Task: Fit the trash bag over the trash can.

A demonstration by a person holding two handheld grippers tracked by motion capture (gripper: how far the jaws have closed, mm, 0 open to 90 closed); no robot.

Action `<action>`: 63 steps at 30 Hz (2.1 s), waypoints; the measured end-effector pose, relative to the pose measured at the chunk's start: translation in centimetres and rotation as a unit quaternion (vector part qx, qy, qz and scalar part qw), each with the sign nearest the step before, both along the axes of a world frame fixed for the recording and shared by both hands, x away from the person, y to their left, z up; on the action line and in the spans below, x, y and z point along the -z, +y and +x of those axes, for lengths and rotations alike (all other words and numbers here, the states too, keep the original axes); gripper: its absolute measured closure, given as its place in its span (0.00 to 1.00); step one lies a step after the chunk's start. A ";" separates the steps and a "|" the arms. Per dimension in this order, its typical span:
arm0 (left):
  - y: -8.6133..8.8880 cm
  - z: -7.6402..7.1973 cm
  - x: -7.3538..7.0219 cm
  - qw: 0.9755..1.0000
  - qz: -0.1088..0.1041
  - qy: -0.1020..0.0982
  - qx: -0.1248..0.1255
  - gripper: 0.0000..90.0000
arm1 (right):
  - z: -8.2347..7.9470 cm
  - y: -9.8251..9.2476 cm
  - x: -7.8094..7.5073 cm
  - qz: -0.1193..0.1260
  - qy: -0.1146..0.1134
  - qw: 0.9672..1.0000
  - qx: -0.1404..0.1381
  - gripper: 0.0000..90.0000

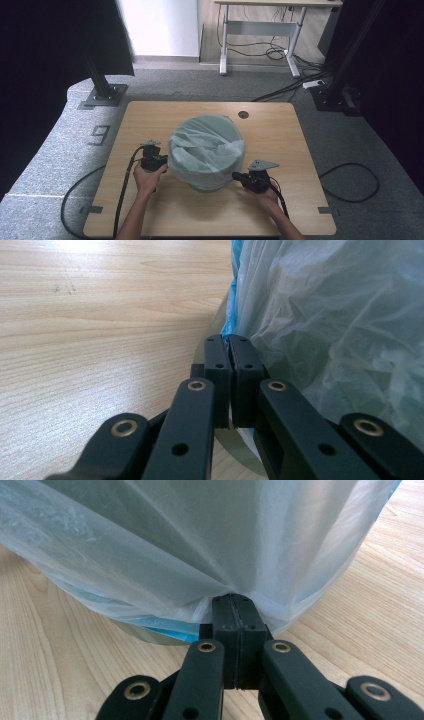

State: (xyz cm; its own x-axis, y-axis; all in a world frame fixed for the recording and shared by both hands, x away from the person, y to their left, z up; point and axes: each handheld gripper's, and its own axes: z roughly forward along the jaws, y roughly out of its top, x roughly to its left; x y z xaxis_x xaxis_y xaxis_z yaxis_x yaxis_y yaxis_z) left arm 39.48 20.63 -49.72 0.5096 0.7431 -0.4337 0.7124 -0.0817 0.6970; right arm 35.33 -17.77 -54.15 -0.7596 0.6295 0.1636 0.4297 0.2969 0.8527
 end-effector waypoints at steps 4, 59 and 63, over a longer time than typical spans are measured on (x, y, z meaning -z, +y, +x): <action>0.2 -0.2 -0.2 1.000 -0.002 -0.003 -0.002 0.94 | -0.1 -0.5 -0.2 0.009 -0.002 1.000 0.005 0.97; 5.5 -5.7 -8.9 0.986 0.010 -0.168 -0.020 0.24 | -2.6 -6.6 -1.9 0.090 -0.026 0.994 0.050 0.43; 4.8 -5.4 -10.1 0.986 0.007 -0.165 -0.006 0.25 | -2.7 -6.7 -1.9 0.084 -0.029 0.995 0.053 0.43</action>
State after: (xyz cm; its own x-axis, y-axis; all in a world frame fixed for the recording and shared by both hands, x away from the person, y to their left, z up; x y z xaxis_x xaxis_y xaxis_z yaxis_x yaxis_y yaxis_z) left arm 34.03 25.38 -39.58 0.6121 0.7549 -0.2354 0.4483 -0.0861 0.8897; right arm 32.61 -24.46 -52.24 -0.7013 0.6742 0.2315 0.4001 0.1035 0.9106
